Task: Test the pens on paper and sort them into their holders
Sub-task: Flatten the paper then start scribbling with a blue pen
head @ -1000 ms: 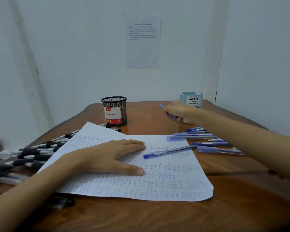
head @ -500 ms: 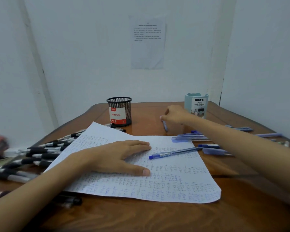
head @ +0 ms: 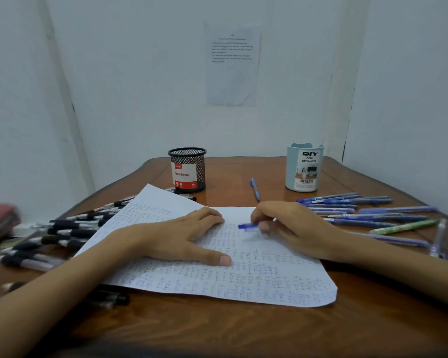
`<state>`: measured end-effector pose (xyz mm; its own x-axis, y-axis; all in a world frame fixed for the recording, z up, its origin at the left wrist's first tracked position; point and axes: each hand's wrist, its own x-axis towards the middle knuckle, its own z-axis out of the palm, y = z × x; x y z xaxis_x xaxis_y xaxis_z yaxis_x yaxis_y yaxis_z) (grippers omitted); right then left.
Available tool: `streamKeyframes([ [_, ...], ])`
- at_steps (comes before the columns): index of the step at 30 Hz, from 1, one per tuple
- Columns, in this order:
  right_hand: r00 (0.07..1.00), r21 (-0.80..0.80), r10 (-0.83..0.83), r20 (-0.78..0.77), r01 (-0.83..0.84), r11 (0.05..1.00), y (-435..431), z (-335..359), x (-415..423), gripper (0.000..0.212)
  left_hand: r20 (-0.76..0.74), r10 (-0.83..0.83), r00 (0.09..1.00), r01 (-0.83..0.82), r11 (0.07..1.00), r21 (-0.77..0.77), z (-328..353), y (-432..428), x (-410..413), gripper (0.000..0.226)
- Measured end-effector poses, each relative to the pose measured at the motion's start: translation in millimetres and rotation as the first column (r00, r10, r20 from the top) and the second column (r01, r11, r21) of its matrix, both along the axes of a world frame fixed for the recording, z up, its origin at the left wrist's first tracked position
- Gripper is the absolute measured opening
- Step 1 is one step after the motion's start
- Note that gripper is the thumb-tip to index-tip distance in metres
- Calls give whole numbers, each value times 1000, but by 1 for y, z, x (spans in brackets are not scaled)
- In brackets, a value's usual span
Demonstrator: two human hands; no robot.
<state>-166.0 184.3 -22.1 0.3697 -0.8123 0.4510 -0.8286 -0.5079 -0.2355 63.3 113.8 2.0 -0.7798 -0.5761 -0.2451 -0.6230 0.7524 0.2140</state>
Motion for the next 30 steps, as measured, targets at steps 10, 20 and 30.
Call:
streamKeyframes([
  [10, 983, -336, -91, 162, 142, 931, 14, 11, 8, 43, 16, 4, 1000, -4, 1000, 0, 2, 3, -1, 93],
  [20, 537, 68, -56, 842, -2, 998, 27, 55, 6, 47, 4, 4, 1000, -4, 1000, -5, 1, 2, 0, 92],
  [30, 106, 217, -196, 975, -257, 942, 29, 69, -11, 43, 17, -4, 1000, 4, 1000, -1, 1, 4, 1, 108],
])
